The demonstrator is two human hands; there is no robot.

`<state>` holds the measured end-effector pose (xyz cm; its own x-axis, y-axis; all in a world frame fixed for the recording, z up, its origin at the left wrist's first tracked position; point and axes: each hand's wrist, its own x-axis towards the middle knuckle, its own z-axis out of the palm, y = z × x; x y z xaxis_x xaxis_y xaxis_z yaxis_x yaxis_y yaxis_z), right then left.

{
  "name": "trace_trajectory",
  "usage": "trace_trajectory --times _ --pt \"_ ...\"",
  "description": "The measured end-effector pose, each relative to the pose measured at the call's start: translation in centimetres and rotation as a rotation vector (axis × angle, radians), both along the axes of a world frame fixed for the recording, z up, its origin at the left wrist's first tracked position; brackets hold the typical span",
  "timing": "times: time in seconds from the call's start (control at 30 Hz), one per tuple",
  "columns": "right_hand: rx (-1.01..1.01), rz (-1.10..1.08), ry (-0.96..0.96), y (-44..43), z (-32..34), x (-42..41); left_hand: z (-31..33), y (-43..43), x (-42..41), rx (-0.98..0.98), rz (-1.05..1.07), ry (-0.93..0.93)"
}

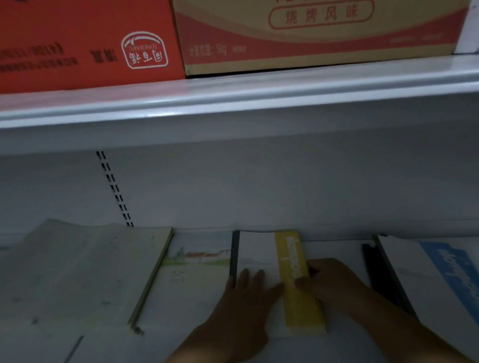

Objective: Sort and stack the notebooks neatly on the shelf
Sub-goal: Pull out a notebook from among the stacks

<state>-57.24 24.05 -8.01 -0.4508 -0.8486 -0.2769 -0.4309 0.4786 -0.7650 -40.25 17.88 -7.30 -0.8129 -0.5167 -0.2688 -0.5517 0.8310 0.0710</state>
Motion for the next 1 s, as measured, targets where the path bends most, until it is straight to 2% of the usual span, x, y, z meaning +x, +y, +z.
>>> trace_trajectory --times 0.07,0.2,0.33,0.67,0.87,1.0 --pt "-0.020 -0.030 0.050 0.3 -0.3 0.0 -0.1 -0.3 0.0 0.006 -0.013 -0.013" --pt "-0.152 -0.077 -0.157 0.6 -1.6 -0.1 -0.1 -0.4 -0.2 -0.008 -0.025 -0.027" --pt "-0.206 -0.129 -0.217 0.3 -2.1 0.3 0.0 -0.2 -0.5 -0.022 -0.018 -0.021" --pt "-0.172 -0.139 -0.207 -0.1 -2.4 1.4 1.0 -0.9 -1.2 0.034 -0.045 0.044" --pt "-0.072 -0.136 -0.120 -0.4 -1.7 2.1 0.8 -1.5 -1.6 -0.027 -0.056 0.116" --pt "-0.134 -0.110 -0.148 1.8 0.6 1.4 1.8 -1.9 -2.6 0.033 -0.076 -0.041"
